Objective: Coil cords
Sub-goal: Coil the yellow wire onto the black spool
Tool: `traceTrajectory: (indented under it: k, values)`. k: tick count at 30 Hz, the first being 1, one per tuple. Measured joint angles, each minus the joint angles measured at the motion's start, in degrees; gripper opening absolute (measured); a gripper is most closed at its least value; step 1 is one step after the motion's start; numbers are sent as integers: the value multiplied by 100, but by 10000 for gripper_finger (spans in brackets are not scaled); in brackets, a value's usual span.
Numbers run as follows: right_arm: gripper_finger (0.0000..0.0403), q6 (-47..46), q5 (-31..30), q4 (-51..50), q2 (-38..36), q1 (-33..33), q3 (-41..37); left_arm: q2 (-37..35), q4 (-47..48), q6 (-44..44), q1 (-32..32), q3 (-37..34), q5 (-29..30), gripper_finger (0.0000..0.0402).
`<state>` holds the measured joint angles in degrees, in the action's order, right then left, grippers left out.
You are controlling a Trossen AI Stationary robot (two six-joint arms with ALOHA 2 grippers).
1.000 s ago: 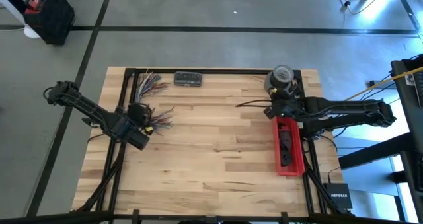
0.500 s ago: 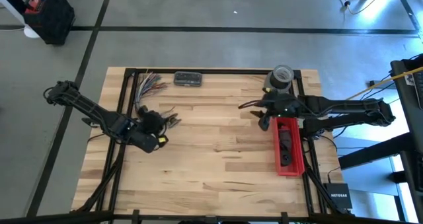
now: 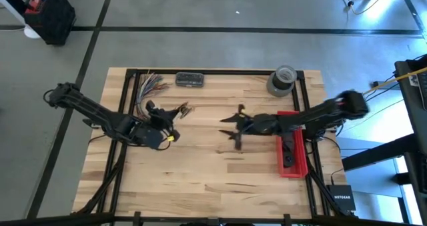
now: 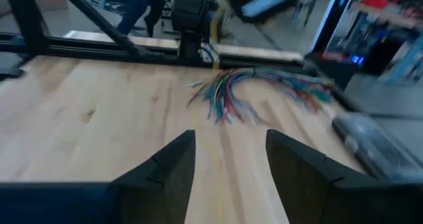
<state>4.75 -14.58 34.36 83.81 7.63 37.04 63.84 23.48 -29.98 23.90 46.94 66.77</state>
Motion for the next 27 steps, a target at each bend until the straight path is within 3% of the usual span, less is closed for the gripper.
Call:
traceTrajectory:
  k: [5, 13, 18, 24, 27]
  values:
    - [190, 368, -87, 630, 1350, -14, 778, 393, -396, 43, -320, 0, 308, 0]
    - [190, 958, -1081, 620, 2925, -60, 2474, 922, -1516, 787, -654, -2, 71, 0]
    - [190, 865, -1052, 612, 3386, -171, 3058, 889, -1762, 960, -611, -2, -97, 0]
    - [175, 643, -973, 795, 3512, -266, 3184, 876, -1856, 1060, -599, -2, -99, 0]
    - [154, 274, -448, 892, 3513, -408, 3184, 876, -1870, 1070, -599, -2, -98, 0]
